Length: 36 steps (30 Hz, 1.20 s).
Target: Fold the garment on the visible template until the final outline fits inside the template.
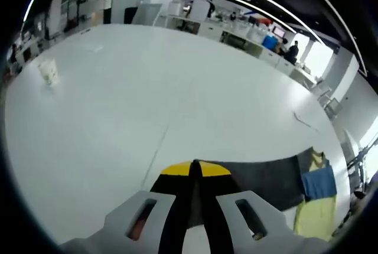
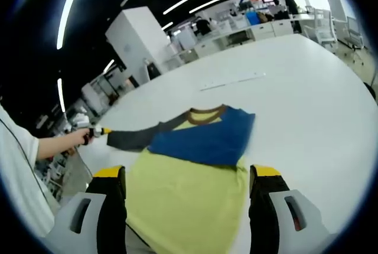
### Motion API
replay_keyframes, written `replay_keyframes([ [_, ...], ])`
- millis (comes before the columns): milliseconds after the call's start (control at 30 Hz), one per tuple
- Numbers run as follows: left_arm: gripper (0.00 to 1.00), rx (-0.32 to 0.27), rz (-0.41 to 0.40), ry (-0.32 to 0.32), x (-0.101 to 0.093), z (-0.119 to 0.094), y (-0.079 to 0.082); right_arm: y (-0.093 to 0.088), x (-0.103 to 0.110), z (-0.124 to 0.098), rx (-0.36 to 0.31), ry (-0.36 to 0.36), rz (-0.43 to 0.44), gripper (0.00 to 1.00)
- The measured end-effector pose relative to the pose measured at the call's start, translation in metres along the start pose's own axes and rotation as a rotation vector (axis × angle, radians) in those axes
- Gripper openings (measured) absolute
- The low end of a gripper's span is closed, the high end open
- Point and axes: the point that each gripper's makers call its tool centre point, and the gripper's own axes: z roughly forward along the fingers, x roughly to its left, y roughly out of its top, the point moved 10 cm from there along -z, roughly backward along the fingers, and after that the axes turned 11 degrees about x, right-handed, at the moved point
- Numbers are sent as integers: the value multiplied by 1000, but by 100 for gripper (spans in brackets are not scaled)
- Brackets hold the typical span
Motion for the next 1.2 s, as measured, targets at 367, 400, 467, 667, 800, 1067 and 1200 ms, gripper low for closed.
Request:
replay_keyframes([
  [367, 0, -24, -5, -16, -9, -19, 8, -2, -1, -13, -21, 2, -4, 85],
  [400, 0, -27, -5, -18, -9, -20, 9, -2, -1, -14, -24, 2, -4, 85],
  [467, 0, -36, -12, -24, -13, -25, 11, -2, -1, -16, -32, 3, -4, 85],
  [667, 0, -56, -20, -44, -27, -39, 17, -5, 1, -19, -39, 9, -11, 85],
  [800, 0, -66, -10, -56, -34, -45, 20, -7, 2, -21, -39, 13, -20, 85],
  [1067, 0, -83, -2, -78, -56, -67, 17, -12, 1, -29, -62, 22, -12, 85],
  [1200, 0, -92, 1, -76, -64, -77, 17, -17, 0, -33, -79, 27, -4, 85],
])
